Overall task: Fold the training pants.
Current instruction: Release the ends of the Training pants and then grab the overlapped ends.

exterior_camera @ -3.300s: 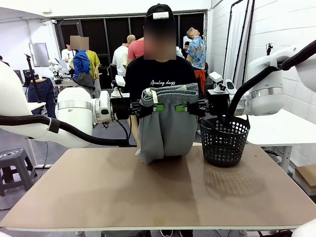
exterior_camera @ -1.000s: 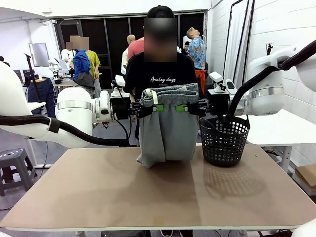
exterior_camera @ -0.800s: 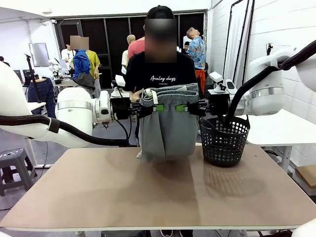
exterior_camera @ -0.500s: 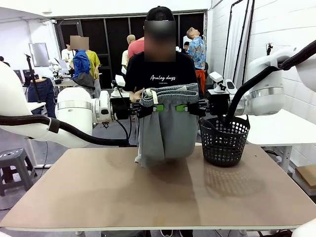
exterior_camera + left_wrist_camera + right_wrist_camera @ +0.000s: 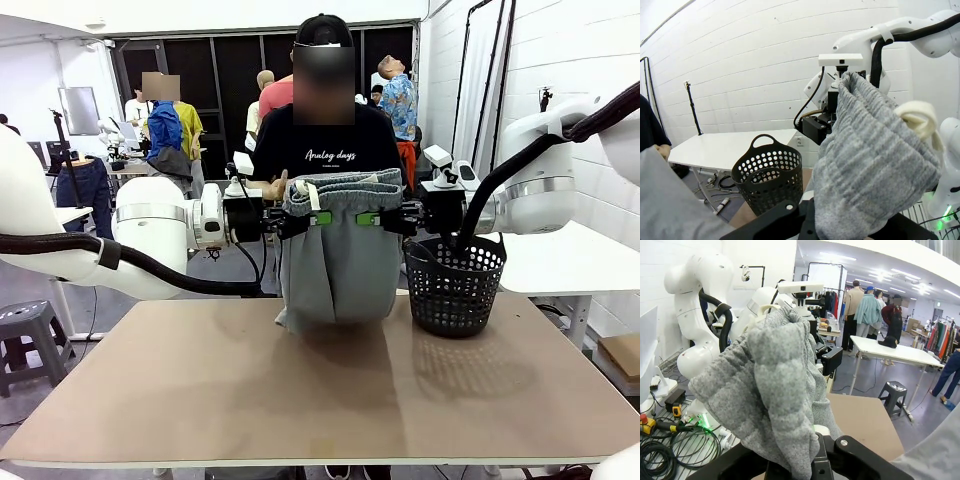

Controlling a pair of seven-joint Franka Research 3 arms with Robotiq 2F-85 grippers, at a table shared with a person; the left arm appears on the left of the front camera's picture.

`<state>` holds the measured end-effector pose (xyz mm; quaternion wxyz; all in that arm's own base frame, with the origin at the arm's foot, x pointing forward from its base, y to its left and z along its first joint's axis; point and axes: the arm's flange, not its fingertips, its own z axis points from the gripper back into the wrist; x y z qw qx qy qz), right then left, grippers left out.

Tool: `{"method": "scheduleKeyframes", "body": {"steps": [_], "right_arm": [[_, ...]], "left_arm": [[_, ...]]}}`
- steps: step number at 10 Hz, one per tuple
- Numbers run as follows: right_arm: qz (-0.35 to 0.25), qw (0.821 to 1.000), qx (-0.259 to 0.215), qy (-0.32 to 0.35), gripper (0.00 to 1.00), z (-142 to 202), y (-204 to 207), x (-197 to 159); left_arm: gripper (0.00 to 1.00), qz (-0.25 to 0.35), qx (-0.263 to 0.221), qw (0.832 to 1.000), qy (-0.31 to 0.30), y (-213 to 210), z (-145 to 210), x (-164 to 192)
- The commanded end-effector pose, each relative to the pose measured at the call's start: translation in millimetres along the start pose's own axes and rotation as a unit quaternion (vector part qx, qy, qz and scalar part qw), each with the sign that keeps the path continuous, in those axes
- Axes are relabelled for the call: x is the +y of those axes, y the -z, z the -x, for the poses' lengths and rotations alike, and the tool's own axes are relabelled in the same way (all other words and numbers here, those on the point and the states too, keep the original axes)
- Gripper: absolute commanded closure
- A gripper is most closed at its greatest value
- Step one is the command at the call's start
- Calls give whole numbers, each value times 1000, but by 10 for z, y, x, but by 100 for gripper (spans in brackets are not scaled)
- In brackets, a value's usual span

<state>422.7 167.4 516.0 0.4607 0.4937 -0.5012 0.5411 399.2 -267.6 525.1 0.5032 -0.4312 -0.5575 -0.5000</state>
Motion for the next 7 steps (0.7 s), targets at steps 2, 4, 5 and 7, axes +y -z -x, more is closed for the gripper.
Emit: {"method": "scheduleKeyframes", "body": {"steps": [2,4,5,7], "right_arm": [[3,1000,-14,-5,100,-6,5,45],[3,1000,-14,-5,100,-6,5,45],[3,1000,-14,-5,100,-6,5,45],[3,1000,-14,-5,100,-6,5,45]], "left_arm": [[100,-1,0,1000,3,4,-31,-31],[100,-1,0,1000,3,4,-31,-31],[100,-1,0,1000,3,4,-31,-31],[100,-1,0,1000,3,4,-31,-31]]}}
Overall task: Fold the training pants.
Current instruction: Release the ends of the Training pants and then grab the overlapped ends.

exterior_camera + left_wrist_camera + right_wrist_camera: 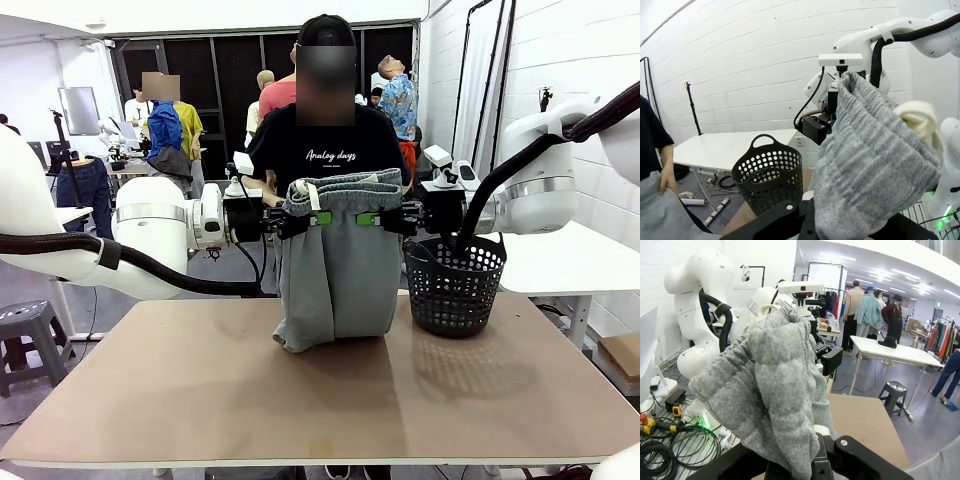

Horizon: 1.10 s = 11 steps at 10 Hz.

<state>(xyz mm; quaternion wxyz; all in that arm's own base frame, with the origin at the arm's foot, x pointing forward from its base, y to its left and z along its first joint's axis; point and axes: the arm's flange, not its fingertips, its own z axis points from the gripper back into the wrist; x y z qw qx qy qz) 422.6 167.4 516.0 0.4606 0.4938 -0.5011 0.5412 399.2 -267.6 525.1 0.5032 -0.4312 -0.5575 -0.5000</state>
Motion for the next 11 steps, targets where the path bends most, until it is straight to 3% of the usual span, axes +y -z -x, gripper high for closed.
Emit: {"method": "scheduleKeyframes", "body": {"steps": [1,11], "right_arm": [[3,1000,-14,-5,100,-6,4,45],[3,1000,-14,-5,100,-6,4,45]], "left_arm": [[100,-1,0,1000,3,4,-31,-31],[100,-1,0,1000,3,4,-31,-31]]}}
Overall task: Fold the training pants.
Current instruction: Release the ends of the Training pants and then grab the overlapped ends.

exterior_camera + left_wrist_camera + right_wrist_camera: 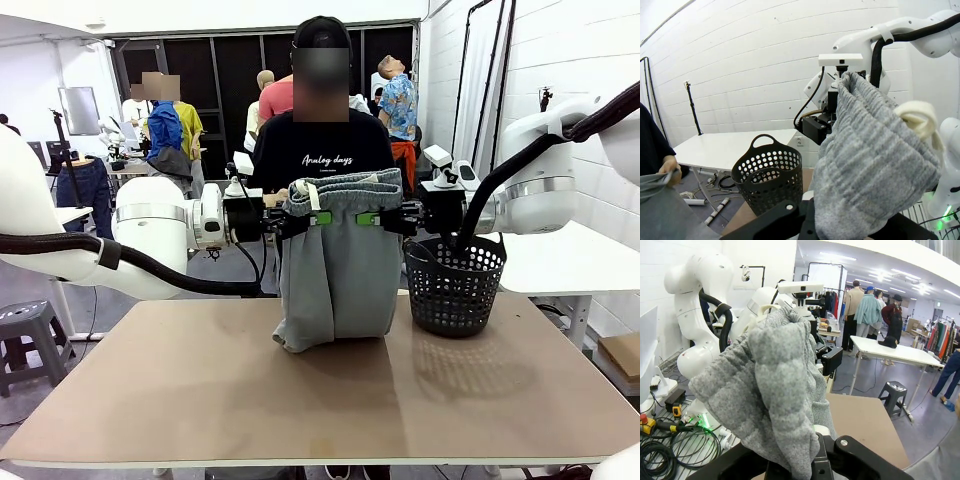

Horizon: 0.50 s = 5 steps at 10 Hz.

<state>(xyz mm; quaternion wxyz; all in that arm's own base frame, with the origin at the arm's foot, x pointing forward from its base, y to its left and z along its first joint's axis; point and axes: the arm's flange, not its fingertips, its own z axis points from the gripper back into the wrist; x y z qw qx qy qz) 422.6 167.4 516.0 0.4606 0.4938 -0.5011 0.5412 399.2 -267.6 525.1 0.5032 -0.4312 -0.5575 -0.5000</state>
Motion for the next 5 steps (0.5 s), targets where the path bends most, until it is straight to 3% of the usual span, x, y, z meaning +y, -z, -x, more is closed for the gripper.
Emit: {"method": "scheduleKeyframes", "body": {"steps": [1,5], "right_arm": [[3,1000,-14,-5,100,-5,4,45],[3,1000,-14,-5,100,-5,4,45]], "left_arm": [[100,-1,0,1000,3,4,-31,-31],[100,-1,0,1000,3,4,-31,-31]]}}
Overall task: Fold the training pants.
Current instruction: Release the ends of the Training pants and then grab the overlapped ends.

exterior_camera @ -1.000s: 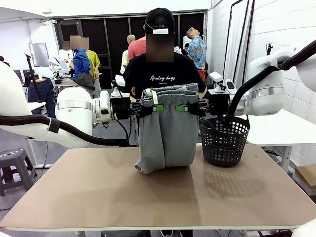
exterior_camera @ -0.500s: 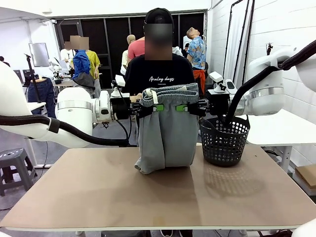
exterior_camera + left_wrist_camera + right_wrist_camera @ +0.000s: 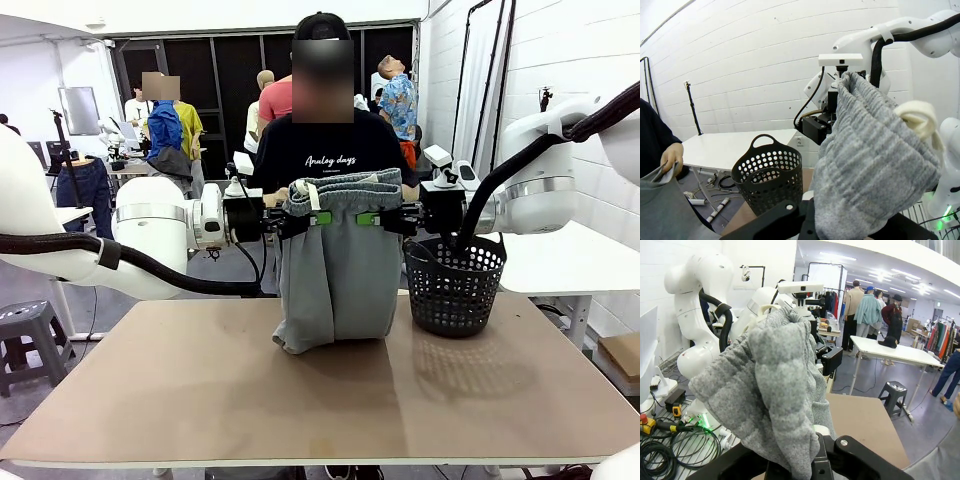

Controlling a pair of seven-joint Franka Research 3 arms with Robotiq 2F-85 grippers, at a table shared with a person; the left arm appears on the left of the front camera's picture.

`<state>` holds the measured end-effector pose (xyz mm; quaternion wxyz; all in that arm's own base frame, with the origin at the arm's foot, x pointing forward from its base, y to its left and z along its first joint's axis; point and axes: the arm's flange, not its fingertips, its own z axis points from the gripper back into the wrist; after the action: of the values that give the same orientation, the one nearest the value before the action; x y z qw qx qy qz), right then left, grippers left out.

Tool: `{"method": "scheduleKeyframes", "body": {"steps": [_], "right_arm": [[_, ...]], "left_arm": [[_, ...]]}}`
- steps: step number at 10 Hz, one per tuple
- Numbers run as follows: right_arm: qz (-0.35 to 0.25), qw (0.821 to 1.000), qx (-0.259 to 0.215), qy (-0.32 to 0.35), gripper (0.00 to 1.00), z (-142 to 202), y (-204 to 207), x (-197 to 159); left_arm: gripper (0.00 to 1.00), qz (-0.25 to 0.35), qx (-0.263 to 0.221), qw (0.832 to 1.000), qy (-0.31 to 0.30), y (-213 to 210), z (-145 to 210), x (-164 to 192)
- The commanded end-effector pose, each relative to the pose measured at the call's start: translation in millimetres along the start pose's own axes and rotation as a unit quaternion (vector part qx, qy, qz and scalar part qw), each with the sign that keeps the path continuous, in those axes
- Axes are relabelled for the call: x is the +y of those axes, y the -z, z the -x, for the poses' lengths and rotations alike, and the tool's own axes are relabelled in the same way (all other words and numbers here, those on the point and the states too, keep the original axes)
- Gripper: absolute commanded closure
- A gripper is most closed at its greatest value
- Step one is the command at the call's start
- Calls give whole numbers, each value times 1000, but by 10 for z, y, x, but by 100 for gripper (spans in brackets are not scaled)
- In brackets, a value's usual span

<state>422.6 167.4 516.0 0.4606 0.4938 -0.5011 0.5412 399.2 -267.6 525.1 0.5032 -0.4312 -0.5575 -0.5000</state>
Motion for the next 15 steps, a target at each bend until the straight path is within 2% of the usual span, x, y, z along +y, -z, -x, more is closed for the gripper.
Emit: {"method": "scheduleKeyframes", "body": {"steps": [1,15], "right_arm": [[3,1000,-14,-5,100,-5,4,45],[3,1000,-14,-5,100,-5,4,45]], "left_arm": [[100,-1,0,1000,3,4,-31,-30],[100,-1,0,1000,3,4,-31,-30]]}}
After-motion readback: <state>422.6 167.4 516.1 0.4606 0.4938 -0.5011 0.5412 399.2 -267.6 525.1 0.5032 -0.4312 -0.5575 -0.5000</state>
